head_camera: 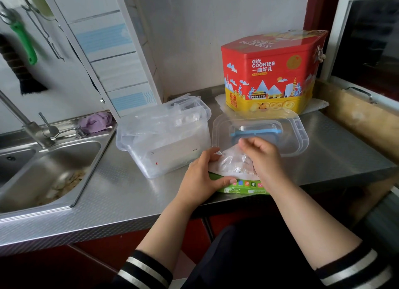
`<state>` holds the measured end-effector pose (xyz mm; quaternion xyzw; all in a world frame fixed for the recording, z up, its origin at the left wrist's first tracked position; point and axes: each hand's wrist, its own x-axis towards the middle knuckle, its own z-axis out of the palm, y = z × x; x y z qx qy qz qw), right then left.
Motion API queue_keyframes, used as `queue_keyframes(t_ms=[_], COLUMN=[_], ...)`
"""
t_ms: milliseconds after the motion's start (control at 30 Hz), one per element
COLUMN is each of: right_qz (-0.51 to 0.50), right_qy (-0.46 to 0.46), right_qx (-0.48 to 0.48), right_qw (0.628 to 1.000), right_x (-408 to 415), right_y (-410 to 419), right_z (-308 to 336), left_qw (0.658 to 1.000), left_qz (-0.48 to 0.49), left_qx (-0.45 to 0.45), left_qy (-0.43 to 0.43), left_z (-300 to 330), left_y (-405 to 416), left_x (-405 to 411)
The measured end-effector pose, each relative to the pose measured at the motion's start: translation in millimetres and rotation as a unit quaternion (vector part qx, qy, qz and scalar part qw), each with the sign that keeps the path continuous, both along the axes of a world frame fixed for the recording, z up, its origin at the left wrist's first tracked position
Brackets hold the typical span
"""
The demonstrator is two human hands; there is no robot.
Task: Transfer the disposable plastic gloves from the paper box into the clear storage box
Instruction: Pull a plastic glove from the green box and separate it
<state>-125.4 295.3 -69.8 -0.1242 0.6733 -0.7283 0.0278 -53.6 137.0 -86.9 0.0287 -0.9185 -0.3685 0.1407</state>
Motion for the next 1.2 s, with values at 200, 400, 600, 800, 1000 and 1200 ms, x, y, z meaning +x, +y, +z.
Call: queue_keyframes(t_ms=[200, 400, 600, 800, 1000, 1200], right_qz=[0.059, -0.015, -0.032, -0.034, -0.007, 0.020], right_qy=[0.015, -0.050, -0.085, -0.147, -0.122, -0.092], right_qx=[0.042, -0.037, -0.182, -0.322, -0.278, -0.251], right_qw=[0.997, 0.998, 0.979, 0.935, 0.953, 0.963], right_x=[2.0, -2.2, -3.2, -9.2, -8.5, -3.9], right_y=[-1.6, -0.3, 5.6, 11.6, 13.3, 11.4], right_z=[2.8, 2.7, 1.7, 2.7, 3.6, 3.9], left_qw=[1.000, 1.000, 1.000, 1.000, 0.972, 0.998], left_qz=[-0.007, -0.004, 0.004, -0.003, 0.001, 0.011], left_qx=[0.008, -0.002, -0.004, -0.019, -0.210, -0.053], left_qy=[-0.002, -0.003, 0.006, 0.012, 0.108, 0.031], left_z=[1.2, 3.4, 0.6, 0.0, 27.0, 80.7], left_y=[1.4, 2.4, 0.5, 1.8, 11.8, 48.6], left_x=[1.1, 1.9, 0.3, 3.4, 1.2, -20.9])
